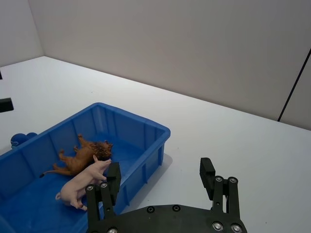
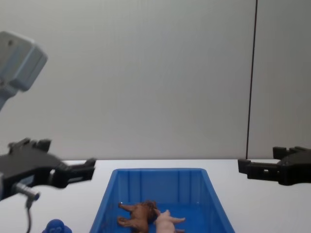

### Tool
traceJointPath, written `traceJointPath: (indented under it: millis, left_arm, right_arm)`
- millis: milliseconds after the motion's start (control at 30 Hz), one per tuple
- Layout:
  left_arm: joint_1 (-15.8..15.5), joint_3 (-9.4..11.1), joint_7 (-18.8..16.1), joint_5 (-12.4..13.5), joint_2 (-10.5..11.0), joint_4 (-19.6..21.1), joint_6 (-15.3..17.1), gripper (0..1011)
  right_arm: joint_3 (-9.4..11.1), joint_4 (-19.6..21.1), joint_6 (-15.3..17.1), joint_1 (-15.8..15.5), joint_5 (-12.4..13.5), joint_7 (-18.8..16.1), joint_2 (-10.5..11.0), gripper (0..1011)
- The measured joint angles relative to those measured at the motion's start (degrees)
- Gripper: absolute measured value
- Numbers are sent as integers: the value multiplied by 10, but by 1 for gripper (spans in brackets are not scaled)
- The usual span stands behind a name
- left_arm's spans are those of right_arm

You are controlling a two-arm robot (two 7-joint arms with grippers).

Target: Pick up the two dolls from the table and place them into the box.

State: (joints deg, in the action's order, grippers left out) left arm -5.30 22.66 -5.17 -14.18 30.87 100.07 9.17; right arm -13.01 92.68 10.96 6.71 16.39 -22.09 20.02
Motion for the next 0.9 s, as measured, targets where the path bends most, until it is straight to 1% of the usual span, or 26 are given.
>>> traceJointPath:
  millis: [100, 333, 533, 900]
  left_arm:
    - [15, -5, -8, -9, 14, 3, 9, 1002]
    - [31, -9, -11, -21, 24, -5, 16, 1002]
    - [35, -9, -2, -27, 23, -23, 16, 1002]
    - [26, -7, 31, -24, 7, -70, 9, 1002]
  right_arm:
    - [0, 0, 0, 0, 0, 0, 1, 1001]
    - [1, 1, -1, -1, 1, 0, 1, 1001]
    - [1, 1, -1, -1, 1, 0, 2, 1001]
    - [1, 1, -2, -2, 1, 0, 2, 1001]
